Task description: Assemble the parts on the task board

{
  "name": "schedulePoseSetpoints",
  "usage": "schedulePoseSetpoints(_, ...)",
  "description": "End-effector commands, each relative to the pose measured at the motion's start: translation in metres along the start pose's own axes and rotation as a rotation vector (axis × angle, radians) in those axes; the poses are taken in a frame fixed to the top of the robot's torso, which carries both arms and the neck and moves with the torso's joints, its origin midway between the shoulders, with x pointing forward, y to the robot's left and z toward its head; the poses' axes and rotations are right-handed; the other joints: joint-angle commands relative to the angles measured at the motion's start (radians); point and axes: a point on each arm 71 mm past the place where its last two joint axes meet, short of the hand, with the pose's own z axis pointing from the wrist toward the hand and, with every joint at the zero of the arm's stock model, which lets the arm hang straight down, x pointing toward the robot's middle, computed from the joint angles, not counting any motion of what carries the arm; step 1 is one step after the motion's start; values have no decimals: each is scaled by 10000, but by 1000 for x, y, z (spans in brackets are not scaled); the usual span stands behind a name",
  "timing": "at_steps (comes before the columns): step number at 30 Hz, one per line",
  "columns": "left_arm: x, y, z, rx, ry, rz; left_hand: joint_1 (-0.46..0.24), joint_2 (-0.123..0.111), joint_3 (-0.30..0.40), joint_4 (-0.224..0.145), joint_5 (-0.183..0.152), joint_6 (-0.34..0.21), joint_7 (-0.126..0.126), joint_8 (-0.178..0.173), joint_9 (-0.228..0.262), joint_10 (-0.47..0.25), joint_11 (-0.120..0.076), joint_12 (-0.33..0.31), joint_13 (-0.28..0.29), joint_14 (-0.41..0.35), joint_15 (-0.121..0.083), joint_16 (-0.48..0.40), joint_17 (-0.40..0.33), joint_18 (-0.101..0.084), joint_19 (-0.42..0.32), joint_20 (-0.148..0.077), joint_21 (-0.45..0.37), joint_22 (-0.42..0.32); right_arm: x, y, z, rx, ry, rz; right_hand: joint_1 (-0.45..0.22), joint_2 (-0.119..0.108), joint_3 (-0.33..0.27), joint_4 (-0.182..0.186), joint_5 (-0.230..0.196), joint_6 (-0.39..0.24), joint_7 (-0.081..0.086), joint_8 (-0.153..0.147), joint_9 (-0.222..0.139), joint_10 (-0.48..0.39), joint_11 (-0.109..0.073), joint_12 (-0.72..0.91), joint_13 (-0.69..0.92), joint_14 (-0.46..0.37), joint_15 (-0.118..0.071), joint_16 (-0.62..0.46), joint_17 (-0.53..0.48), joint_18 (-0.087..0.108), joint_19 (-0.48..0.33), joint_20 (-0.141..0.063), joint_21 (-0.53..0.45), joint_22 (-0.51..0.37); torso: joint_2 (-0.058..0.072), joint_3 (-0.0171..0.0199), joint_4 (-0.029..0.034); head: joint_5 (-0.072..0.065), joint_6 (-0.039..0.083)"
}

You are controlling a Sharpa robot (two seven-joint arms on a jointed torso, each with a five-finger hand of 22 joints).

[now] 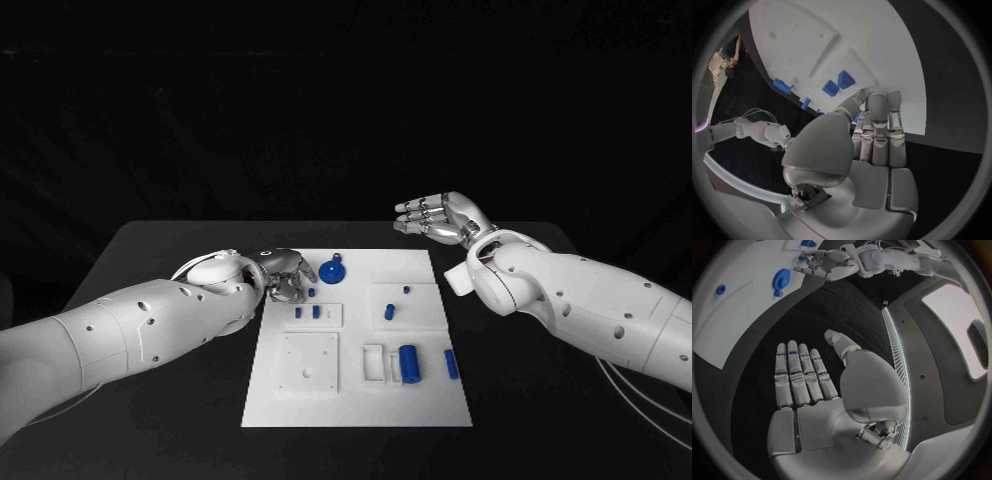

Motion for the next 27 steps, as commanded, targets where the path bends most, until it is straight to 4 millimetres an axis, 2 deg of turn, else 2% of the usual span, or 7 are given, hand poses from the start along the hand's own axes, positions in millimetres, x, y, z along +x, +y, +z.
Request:
schedulePoseSetpoints(1, -3, 8, -2, -186, -393, -128, 13, -66, 31, 76, -14, 372, 142, -5, 5, -207, 61, -1, -15, -96, 34, -77, -22, 159, 12, 39, -89, 188, 4, -4, 0, 165, 877, -1063, 8, 8, 103, -179, -140, 430, -49, -27, 15, 82, -73, -31, -16, 300, -126, -29, -13, 31, 230, -124, 107, 9, 1, -3, -16, 7, 35)
schedulePoseSetpoints(3, -6, 14, -4, -335, -660, -471, 20, -55, 80, 89, 10, 741, 362, 17, 21, -290, 91, 2, -15, -186, 56, -166, -61, 175, -22, 61, -133, 185, 4, -7, 0, 184, 1236, -1836, 62, 9, 227, -298, -220, 792, -87, -7, 32, 205, -127, -30, -16, 666, -254, 4, -1, 74, 530, -235, 203, 21, -1, -5, -14, -17, 50)
schedulePoseSetpoints(6, -12, 23, -6, -620, -1014, -1415, 173, -9, 348, -23, 41, 1930, 824, 145, 68, -374, 154, 3, -14, -593, 99, -822, -339, 212, -199, 94, -275, 181, 5, -11, 0, 171, 1724, -3081, 120, 51, 565, -495, -382, 1206, -206, 22, 45, 967, -434, 41, -16, 2192, -870, 440, 124, 306, 1863, -747, 821, 186, -9, 6, -3, -147, 100)
schedulePoseSetpoints(11, -27, 41, -13, -1112, -1804, -3860, 78, -29, 710, -126, 154, 2452, 951, 58, 58, -270, 193, -1, -13, -992, 178, -2205, -878, 168, -819, 197, -662, 170, 7, -16, -1, 186, 2585, -5354, 169, 46, 420, -675, -535, 1706, -388, 14, 44, 1708, -759, -112, -13, 3856, -1475, 979, 497, 532, 3400, -1248, 1596, 467, -8, 6, 21, -220, 136)
schedulePoseSetpoints(14, -37, 49, -19, -1202, -2330, -4890, -92, -62, 703, -57, 115, 2582, 979, 68, 63, -128, 171, -1, -12, -1050, 228, -2985, -1137, 111, -1002, 259, -1019, 12, 10, -18, -2, 233, 2977, -6543, 117, 8, 201, -706, -732, 1845, -453, -2, 41, 1880, -842, -128, -14, 4449, -1608, 1211, 768, 656, 3988, -1400, 1919, 604, -7, -1, 19, -242, 163)
schedulePoseSetpoints(22, -56, 59, -40, -931, -3260, -7051, -284, -177, 587, 134, 32, 2529, 1019, 63, 61, -366, 291, 5, -9, -910, 473, -5589, -1912, -12, -1108, 481, -2440, -1089, 16, -15, -4, 208, 3460, -8827, -3, -34, -178, -788, -1148, 1931, -577, -13, 36, 1735, -901, -130, -14, 4426, -1790, 4649, 2939, 805, 5127, -1799, 3257, 1428, -6, -1, 5, -223, 210)
schedulePoseSetpoints(27, -58, 57, -50, -657, -3443, -8196, -211, -171, 643, 205, 48, 2468, 1047, 42, 51, -751, 456, 5, -13, -629, 795, -8297, -2190, 32, -1418, 829, -3309, -2121, 22, -12, -5, 184, 3548, -9654, -168, -181, 129, -716, -1297, 1904, -610, -12, 37, 1639, -902, -133, -12, 4172, -1782, 6302, 4112, 535, 5290, -2019, 4354, 2340, -14, -17, 11, -205, 225)
